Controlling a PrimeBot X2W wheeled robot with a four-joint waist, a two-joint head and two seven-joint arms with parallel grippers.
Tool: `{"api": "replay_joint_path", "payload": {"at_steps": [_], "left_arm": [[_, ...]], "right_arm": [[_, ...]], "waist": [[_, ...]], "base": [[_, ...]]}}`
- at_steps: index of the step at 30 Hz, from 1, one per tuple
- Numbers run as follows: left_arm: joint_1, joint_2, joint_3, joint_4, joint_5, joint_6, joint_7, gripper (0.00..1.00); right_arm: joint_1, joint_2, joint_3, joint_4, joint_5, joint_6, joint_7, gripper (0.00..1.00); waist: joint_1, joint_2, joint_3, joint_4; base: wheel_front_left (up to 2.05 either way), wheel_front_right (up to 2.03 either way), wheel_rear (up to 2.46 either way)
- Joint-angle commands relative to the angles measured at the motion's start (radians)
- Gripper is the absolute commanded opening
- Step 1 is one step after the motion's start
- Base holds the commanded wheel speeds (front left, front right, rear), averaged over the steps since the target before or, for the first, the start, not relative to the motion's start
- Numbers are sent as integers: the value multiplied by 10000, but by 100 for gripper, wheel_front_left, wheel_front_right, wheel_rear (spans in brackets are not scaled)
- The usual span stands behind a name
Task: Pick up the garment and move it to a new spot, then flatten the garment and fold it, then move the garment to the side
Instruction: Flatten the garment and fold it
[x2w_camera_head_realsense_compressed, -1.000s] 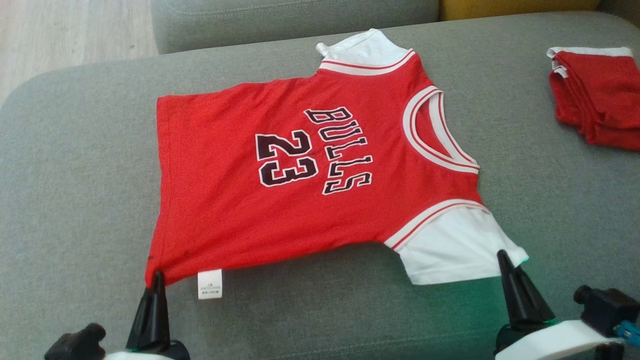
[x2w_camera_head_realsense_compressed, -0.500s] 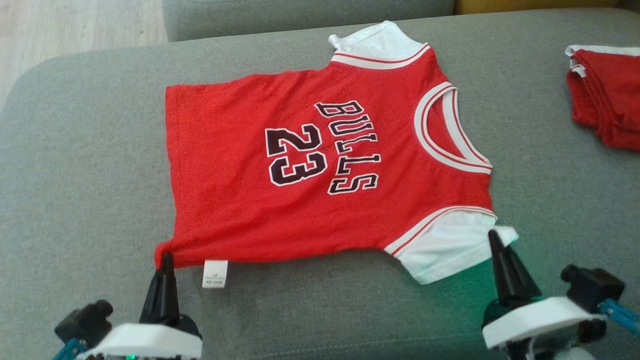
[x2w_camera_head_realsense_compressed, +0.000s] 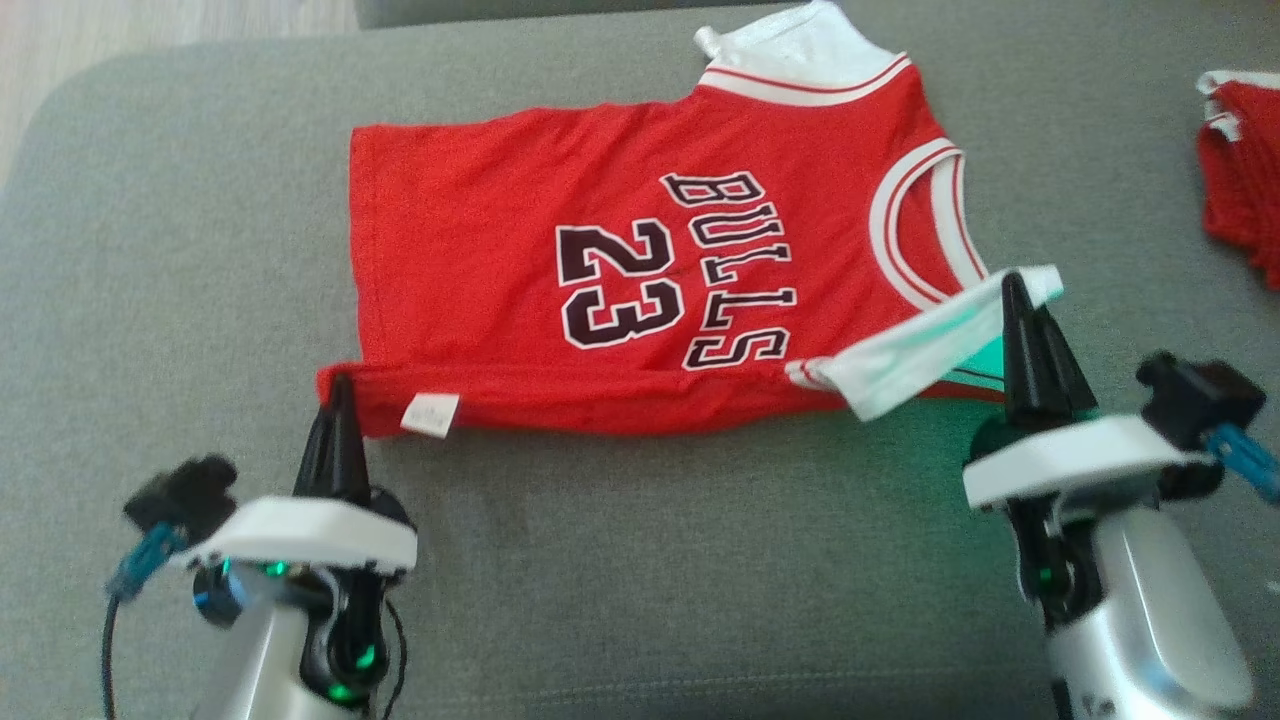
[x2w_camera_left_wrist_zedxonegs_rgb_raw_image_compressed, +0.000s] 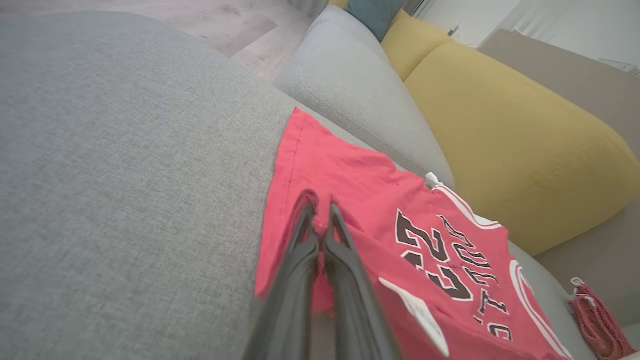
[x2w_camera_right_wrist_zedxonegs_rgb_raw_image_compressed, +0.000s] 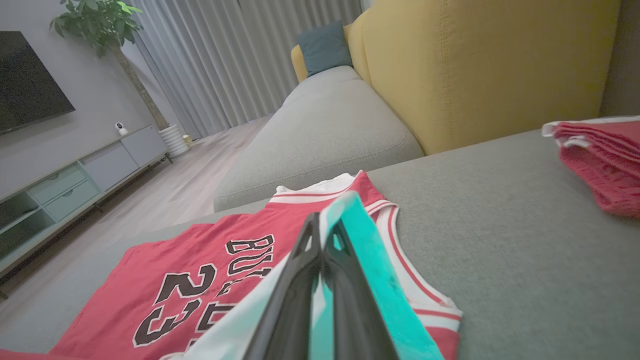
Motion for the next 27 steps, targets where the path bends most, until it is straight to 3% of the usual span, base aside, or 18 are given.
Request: {"api": "replay_joint_path", "payload": {"at_steps": [1,18,22,23,24,25,26,27], "left_arm": [[-564,53,251,-47,162,39,47,0],[-2654,33,-123,2372,403,-247,-183,0],[-2783,22,-301,2460,485,-316,-224,34],[-2791,20,-355,2439,523,-331,-232,47],[-2788,18,-406,2404,567,-336,-238,74],[-2788,18,-406,2404,567,-336,-238,74],[-2775,17,-452,2358,598,-339,-243,98],[-2758,15,-502,2297,624,-349,-248,100]], "right_arm": [[-621,-32,205,30,-101,65,-159,0],[-4175,-29,211,4732,-557,65,-1244,0],[-4777,-29,31,5741,-765,65,-1314,0],[-4929,-31,-55,5994,-852,65,-1331,0],[-5076,-37,-151,6244,-962,65,-1348,0],[-5076,-37,-151,6244,-962,65,-1348,0],[-5226,-45,-260,6481,-1048,65,-1367,0],[-5368,-61,-379,6715,-1133,65,-1386,0]], "waist": [[1,0,206,128],[1,0,1213,520],[1,0,1274,653],[1,0,1282,699],[1,0,1286,744],[1,0,1286,744],[1,0,1291,792],[1,0,1292,848]], "base": [[0,0,0],[0,0,0],[0,0,0],[0,0,0],[0,0,0],[0,0,0],[0,0,0],[0,0,0]]}}
